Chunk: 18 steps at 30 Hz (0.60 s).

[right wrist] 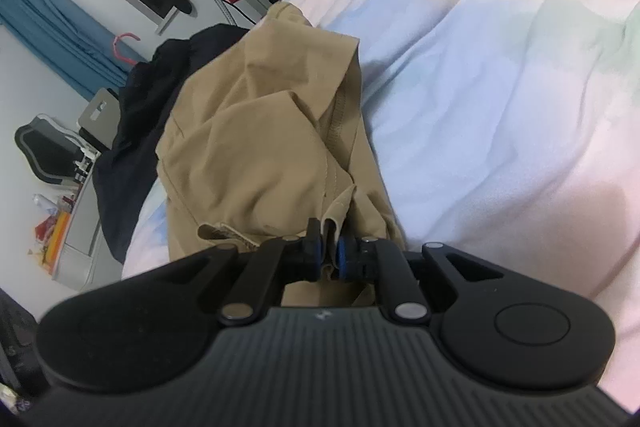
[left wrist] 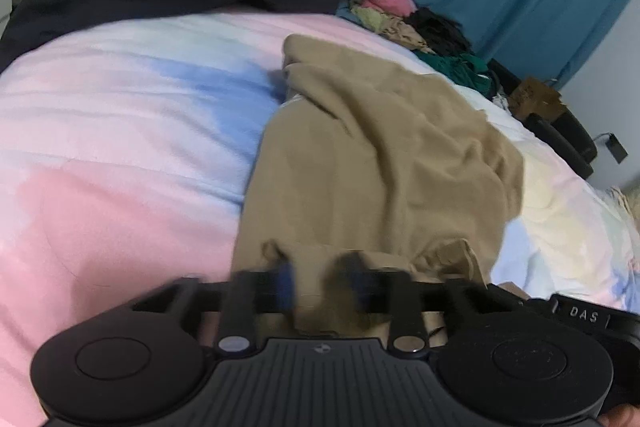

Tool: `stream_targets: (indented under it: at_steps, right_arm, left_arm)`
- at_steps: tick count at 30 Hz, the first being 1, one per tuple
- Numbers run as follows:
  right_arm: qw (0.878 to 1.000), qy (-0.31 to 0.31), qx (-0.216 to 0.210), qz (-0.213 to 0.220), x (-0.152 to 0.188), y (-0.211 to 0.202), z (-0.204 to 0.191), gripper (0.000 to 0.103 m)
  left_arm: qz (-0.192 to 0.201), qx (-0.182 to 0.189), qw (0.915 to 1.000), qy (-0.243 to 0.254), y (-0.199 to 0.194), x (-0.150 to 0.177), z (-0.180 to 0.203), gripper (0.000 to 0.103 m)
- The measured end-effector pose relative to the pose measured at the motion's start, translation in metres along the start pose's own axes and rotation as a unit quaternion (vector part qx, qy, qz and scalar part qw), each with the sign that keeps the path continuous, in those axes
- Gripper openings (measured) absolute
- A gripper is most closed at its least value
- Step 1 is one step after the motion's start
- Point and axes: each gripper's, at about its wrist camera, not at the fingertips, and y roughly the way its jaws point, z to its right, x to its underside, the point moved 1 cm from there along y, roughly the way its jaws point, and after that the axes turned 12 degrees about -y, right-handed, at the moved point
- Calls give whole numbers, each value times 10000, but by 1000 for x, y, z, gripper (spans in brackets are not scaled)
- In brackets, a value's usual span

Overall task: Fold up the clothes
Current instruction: 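Lift the hem end with both grippers and fold it toward the collar, then open both grippers and release the folded hem onto the shirt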

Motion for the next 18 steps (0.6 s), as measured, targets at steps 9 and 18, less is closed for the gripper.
stream_targets:
  at_steps: [9,18]
  right_arm:
    - [9783,-1554,428,1305,4,-97,-55,89]
    - [9439,-2421,820,2089,28,-168,-87,87]
  left_arm:
    - [846,-16,9908,1059,-76,25,47,92]
    - [1526,15,9733,1713,-146,75,65,103]
